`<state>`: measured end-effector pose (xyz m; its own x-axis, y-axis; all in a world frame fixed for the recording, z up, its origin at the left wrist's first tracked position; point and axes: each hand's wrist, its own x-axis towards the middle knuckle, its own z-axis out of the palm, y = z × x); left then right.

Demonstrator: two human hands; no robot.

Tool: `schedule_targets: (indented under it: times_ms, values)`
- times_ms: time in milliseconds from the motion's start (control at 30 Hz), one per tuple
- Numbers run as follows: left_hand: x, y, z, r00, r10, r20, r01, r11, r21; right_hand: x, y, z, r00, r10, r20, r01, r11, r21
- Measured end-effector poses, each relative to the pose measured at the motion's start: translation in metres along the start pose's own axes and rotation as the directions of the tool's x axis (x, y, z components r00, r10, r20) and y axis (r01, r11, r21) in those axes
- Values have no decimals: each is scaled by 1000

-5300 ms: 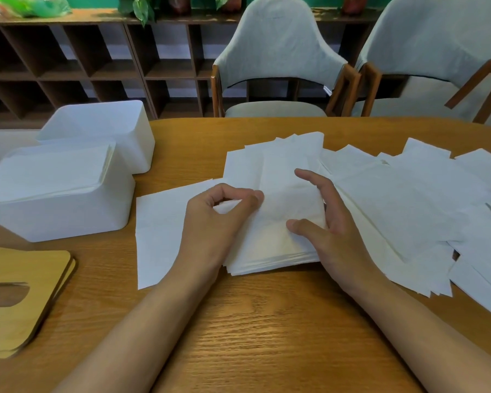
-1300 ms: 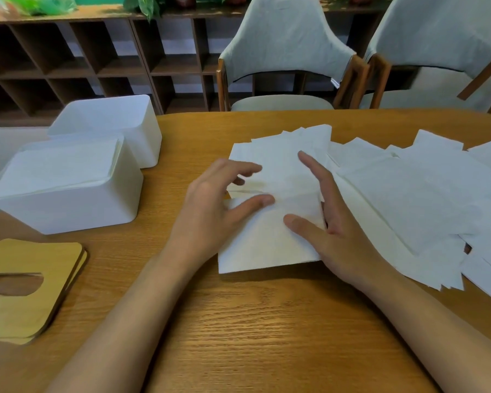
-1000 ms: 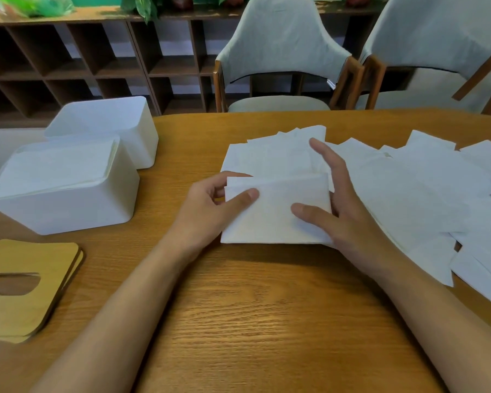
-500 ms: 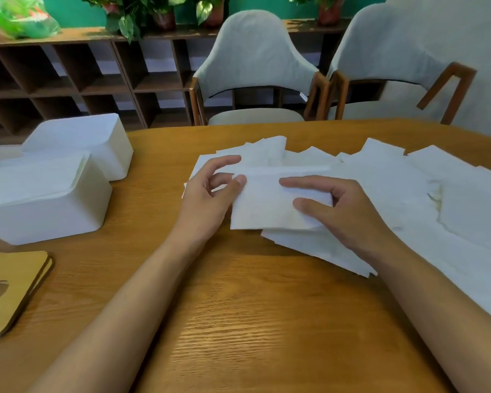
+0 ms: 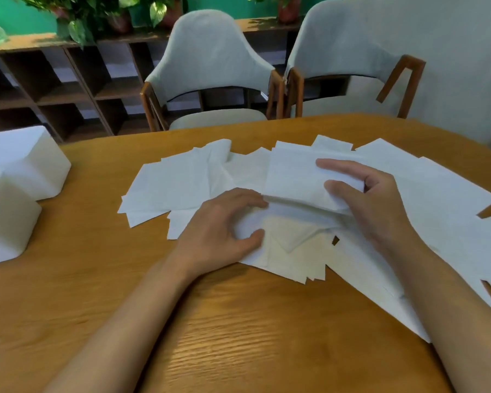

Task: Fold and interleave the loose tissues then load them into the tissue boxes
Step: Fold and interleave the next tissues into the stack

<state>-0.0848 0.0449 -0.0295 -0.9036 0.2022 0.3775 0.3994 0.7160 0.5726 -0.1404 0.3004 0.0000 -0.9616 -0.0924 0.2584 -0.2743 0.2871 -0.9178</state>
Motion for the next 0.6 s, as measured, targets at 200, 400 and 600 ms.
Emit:
schedule_targets:
  times_ms: [200, 400, 600]
  values:
    - [0, 7, 9, 989, 18, 145, -34, 993, 111, 5, 6, 1, 999, 27, -18, -27, 999, 34]
    - [1, 4, 23, 963, 269, -6, -253, 914, 316, 5, 8, 5, 998, 56, -2, -56, 998, 25]
    - [2, 11, 25, 976, 220, -3, -210, 938, 275, 3, 6, 7, 998, 59, -7, -59, 998, 20]
